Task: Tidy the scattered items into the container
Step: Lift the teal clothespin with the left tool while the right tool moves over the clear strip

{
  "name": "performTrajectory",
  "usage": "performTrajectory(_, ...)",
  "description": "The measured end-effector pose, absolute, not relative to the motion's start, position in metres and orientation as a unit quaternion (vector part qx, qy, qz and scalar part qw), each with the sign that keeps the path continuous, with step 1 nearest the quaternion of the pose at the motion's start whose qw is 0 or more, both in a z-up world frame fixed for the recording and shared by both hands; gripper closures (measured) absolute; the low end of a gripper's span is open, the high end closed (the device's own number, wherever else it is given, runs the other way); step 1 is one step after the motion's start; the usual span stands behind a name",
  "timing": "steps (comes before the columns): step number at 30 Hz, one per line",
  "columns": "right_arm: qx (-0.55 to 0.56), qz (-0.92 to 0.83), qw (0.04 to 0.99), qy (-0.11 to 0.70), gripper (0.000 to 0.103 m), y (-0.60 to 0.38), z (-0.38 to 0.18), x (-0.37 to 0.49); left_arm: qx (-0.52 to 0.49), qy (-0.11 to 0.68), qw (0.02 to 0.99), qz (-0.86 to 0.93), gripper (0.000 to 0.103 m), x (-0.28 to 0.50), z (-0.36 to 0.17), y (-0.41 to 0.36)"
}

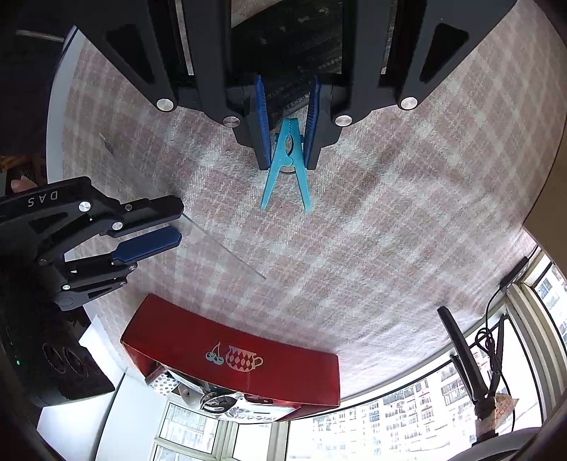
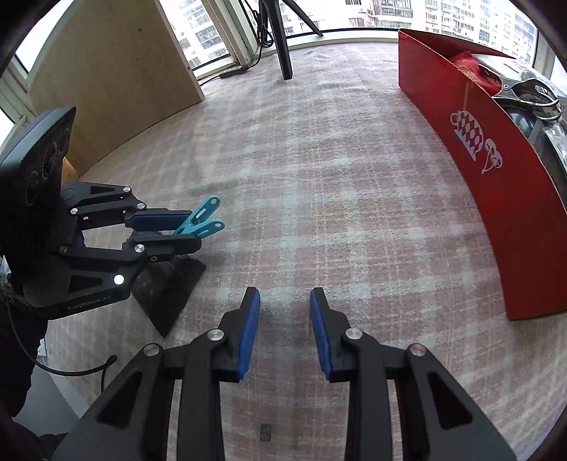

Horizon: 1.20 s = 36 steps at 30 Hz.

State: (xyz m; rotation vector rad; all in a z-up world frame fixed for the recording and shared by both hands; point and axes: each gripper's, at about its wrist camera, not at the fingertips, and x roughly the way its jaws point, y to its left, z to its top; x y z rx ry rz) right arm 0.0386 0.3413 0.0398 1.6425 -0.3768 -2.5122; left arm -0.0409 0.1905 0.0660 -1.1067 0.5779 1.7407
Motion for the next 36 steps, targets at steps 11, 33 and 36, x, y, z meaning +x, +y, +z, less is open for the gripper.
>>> performTrajectory(11,0.557,-0.825,0.054,-0.079,0.074,0.331,0.023,0.019,-0.450,0.233,0.479,0.717,0.086,-0.039,0.068,0.191)
performTrajectory(33,0.541,-0.836,0.074,-0.062,0.074,0.328,0.055,0.000,-0.444,0.216,0.470,0.732,0.086,-0.043,0.078,0.181)
performTrajectory(36,0.527,-0.843,0.074,-0.071,0.074,0.331,0.066,0.002,-0.440,0.207,0.468,0.738,0.086,-0.043,0.085,0.177)
